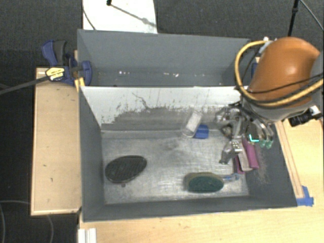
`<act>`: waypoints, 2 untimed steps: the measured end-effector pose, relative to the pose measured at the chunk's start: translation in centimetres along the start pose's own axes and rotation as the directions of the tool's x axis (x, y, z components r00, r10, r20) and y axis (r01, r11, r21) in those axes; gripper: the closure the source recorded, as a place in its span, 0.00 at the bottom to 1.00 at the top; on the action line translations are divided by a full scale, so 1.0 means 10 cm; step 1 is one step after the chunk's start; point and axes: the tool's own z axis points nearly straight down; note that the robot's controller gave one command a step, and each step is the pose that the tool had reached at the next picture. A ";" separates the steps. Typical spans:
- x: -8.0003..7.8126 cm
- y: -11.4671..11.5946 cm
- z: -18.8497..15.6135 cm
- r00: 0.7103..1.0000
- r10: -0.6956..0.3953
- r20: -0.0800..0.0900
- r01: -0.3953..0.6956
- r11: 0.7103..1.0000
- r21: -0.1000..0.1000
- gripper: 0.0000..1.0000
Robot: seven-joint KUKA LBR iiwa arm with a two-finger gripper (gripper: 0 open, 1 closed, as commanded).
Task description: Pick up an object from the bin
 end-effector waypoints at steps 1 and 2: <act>-0.62 0.00 0.85 1.000 -0.018 0.004 0.018 1.000 0.001 0.00; -0.57 -0.20 1.38 0.997 -0.071 0.013 0.071 0.997 0.001 0.00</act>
Offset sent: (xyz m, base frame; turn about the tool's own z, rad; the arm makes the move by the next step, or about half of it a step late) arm 0.0601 -0.0010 -0.0814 -0.0243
